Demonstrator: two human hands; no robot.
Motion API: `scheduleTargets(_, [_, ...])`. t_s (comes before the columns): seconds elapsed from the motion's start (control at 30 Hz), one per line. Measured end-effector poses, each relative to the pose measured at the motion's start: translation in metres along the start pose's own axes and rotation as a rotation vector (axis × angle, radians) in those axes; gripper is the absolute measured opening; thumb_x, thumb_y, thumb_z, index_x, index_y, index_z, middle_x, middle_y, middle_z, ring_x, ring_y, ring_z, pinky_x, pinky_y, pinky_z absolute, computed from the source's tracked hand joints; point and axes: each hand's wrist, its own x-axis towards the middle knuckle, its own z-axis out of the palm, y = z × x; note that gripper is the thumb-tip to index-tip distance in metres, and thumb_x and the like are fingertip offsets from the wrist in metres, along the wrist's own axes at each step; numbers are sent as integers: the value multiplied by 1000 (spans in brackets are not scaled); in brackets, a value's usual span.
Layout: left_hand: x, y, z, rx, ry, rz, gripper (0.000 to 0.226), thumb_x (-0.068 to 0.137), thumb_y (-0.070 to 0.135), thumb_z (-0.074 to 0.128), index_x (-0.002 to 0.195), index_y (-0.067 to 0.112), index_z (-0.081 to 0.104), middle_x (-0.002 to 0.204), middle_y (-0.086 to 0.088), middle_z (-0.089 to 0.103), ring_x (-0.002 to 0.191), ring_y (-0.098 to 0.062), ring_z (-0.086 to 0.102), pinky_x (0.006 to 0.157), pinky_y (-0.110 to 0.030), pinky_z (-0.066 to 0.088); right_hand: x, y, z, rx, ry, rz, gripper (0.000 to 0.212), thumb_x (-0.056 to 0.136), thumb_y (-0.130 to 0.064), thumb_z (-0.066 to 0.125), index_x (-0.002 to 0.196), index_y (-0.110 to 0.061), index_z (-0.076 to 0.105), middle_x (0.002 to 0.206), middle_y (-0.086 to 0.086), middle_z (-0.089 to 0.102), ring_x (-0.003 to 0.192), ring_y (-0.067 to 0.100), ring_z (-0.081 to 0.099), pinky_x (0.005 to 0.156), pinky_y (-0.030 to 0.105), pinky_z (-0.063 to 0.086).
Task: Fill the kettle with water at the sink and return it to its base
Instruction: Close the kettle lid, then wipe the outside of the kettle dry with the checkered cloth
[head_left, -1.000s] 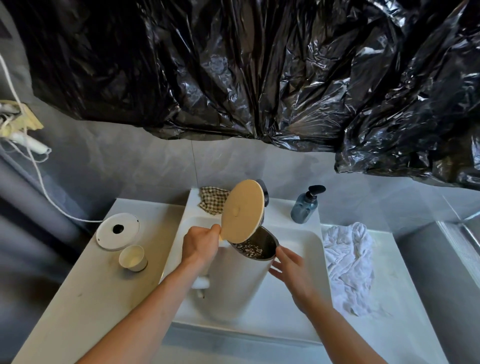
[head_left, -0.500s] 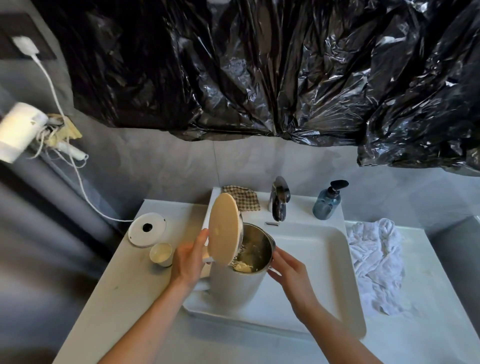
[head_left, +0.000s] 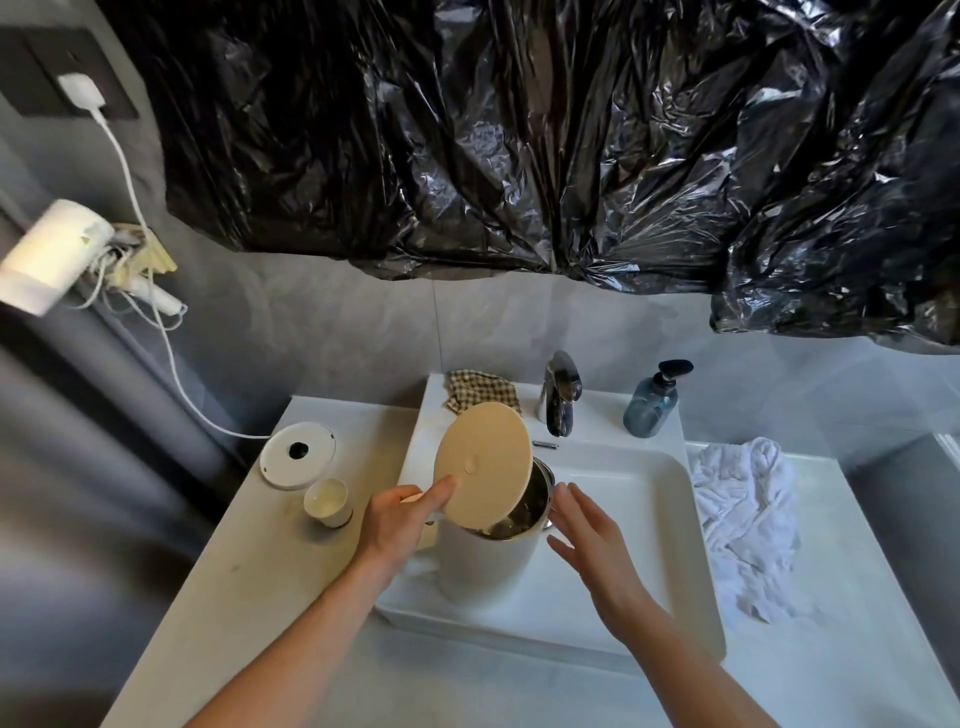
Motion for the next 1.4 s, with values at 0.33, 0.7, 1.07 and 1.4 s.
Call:
scheduleTargets(0.33, [-1,1,-1,32,3,-53,43,63,51,90,69,12,72,71,3,69,77,-17,63,66,-29,43,11,7,10,-28,149,-18,99,77,-44,85,158,-17,36,118,-20,71,122,14,65,109,39,47])
scheduleTargets(0.7, [-2,5,-3,46,-16,-82,59,65,57,86,87,4,73,68,-5,60,72,-14,58,62,-23,39,17,13,8,-75,209,20,80,79,-32,88,148,-19,51,88,-30,73,108,7,71,103,38,52])
scheduleTargets(1.07, [-7,6,-3,30,6,-110,53,90,47,67,55,8,62,46,-1,51,51,-17,48,55,-27,36,-2,13,-4,-209,361,-174,20,98,-30,66,115,-40,72,111,-26,73,106,5,70,94,39,59])
scheduleTargets(1.4, [-14,21,-56,-163,113,-81,42,94,28,68,55,13,70,53,2,64,58,-19,58,55,-28,41,55,-68,25,-339,223,-315,23,104,-28,56,116,-36,73,117,-15,74,105,2,70,95,31,57])
